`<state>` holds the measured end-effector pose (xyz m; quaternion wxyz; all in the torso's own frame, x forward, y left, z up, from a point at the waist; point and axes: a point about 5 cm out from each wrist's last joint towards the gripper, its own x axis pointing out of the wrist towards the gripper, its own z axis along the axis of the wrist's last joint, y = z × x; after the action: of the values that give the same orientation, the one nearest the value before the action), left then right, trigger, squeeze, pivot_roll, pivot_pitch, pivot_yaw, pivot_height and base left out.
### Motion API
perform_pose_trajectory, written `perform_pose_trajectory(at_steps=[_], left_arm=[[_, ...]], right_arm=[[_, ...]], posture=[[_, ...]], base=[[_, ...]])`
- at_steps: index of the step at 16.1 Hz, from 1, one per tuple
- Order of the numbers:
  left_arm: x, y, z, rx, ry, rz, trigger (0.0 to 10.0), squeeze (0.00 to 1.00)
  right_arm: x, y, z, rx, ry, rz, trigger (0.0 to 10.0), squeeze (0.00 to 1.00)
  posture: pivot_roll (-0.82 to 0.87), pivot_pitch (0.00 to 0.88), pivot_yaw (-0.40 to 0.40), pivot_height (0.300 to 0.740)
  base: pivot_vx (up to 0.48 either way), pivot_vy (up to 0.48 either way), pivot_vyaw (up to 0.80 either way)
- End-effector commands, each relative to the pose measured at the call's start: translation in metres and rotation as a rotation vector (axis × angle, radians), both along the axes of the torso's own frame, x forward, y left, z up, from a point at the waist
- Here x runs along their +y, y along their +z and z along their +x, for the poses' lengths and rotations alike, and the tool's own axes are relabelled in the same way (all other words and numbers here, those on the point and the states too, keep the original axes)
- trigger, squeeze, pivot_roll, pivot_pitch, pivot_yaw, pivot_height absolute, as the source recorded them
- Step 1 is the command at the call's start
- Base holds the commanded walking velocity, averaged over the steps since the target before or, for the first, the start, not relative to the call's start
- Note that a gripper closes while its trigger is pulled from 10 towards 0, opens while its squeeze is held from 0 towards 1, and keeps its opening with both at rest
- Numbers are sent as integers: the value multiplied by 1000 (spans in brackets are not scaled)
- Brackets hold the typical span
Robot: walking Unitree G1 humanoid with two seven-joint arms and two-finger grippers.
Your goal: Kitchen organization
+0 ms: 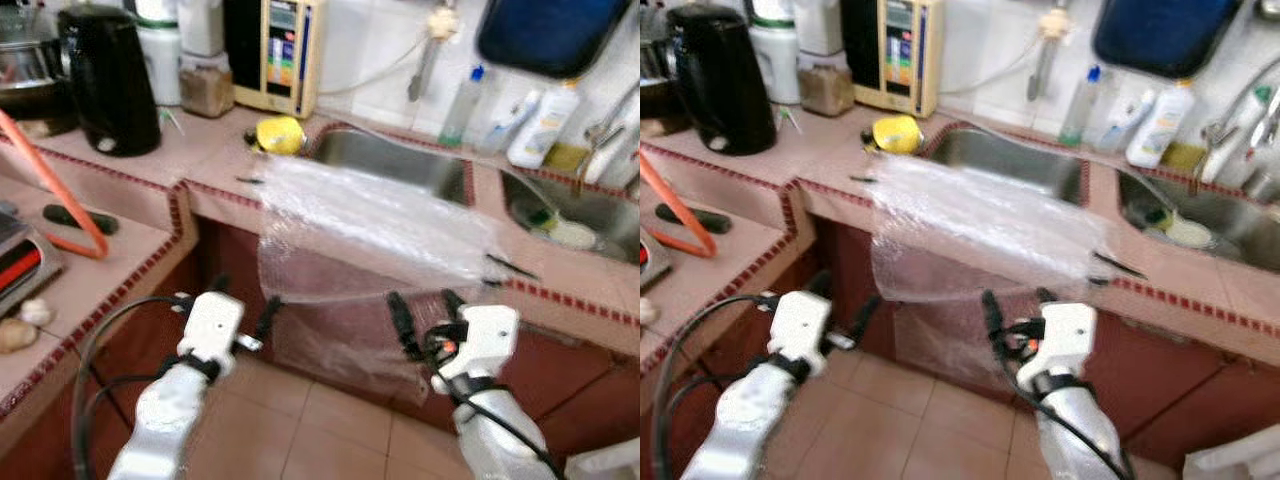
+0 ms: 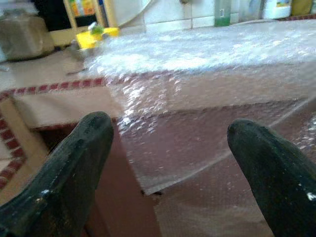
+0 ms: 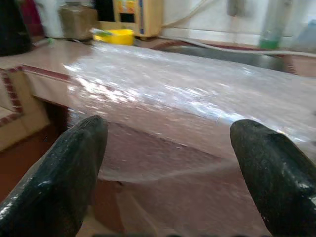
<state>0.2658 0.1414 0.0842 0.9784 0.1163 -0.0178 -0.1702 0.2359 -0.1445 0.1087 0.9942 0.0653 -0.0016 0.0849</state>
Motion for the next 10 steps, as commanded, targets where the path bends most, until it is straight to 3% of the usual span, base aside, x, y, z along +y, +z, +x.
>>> perform_pose_trajectory(at_steps=[1,4,7,9,10], left_arm=[[3,10,5,-54,37,15,10000,0],[-2,16,4,-85,32,3,10000,0],[0,28,6,-181,62,27,10000,0],[5,29,10,-179,81,34,10000,0],[8,31,13,-185,79,43,10000,0]], right_arm=[[-2,6,4,-21,3,0,10000,0],[-5,12,7,-50,3,-22,10000,0],[-11,21,15,-105,-3,-66,10000,0],[-14,26,19,-121,-23,-65,10000,0],[-13,25,18,-124,-34,-63,10000,0]], posture=[[220,0,-110,740],[226,0,-127,740],[242,0,-141,740],[239,0,-127,740],[227,0,-82,740]], base=[[0,0,0],[0,0,0],[0,0,0],[0,0,0],[0,0,0]])
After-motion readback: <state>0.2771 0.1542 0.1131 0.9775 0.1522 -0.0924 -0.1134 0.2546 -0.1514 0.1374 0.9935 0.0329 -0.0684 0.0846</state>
